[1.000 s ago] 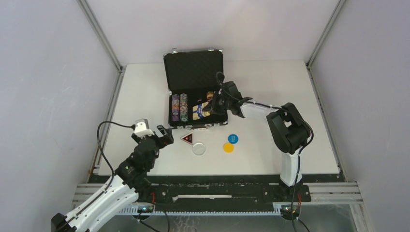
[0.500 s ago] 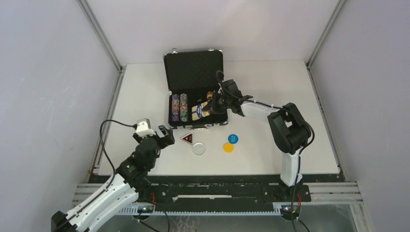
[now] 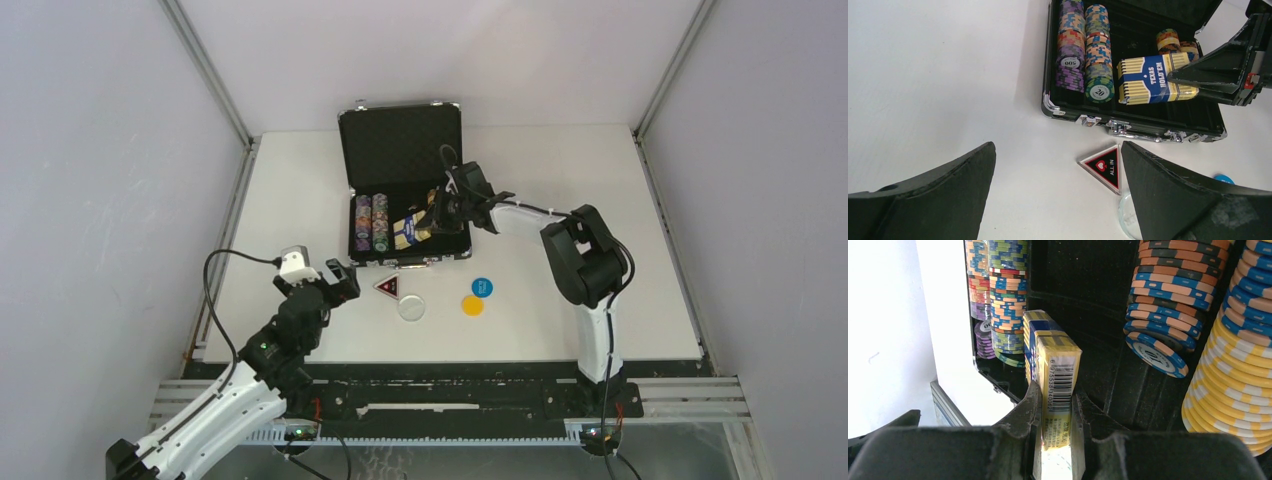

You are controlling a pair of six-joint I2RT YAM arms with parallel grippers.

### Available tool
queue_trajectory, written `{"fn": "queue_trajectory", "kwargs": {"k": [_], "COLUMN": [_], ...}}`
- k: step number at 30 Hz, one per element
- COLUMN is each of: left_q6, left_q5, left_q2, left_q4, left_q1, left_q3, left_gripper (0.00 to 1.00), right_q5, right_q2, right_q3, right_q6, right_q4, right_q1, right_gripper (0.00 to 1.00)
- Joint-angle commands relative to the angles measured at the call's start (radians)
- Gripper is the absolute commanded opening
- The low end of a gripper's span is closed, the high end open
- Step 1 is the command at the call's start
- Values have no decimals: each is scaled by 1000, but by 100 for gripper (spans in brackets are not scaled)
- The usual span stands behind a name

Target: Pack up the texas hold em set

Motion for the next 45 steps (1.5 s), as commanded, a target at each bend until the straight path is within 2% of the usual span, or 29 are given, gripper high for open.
{"fn": "queue_trajectory", "kwargs": {"k": [1, 4, 6, 8, 14, 18, 22, 26, 34, 45], "left_q6": [23, 24, 23, 23, 21, 20, 20, 21, 23, 23], "left_q5": [-20, -19, -20, -21, -20, -14, -3, 0, -15, -4], "left_q2": [1, 5, 5, 4, 1, 5, 16, 25, 10, 26], "left_q4": [18, 18, 15, 14, 13, 17, 26, 26, 16, 22], "left_q1": [7, 7, 7, 7, 7, 7, 7, 7, 7, 7], "left_q3": [-4, -4, -5, -4, -5, -5, -4, -3, -7, -4], "left_gripper": [100, 100, 100, 100, 100, 100, 100, 100, 100, 100], "right_q5": [-9, -17, -12, 2, 53, 110, 180, 188, 190, 203], "right_q2": [28, 21, 8, -12, -117, -187, -209, -170, -53, 13], "right_q3": [35, 30, 24, 18, -18, -52, -74, -67, 9, 124], "right_q6": [-32, -33, -41, -52, -101, -136, -151, -146, -149, -155], "right_q4": [-16, -8, -9, -18, -80, -124, -129, -106, -125, -135], "right_q1": [4, 4, 4, 5, 4, 8, 14, 21, 48, 101], "right_gripper": [26, 52, 62, 66, 67, 67, 58, 50, 45, 37]}}
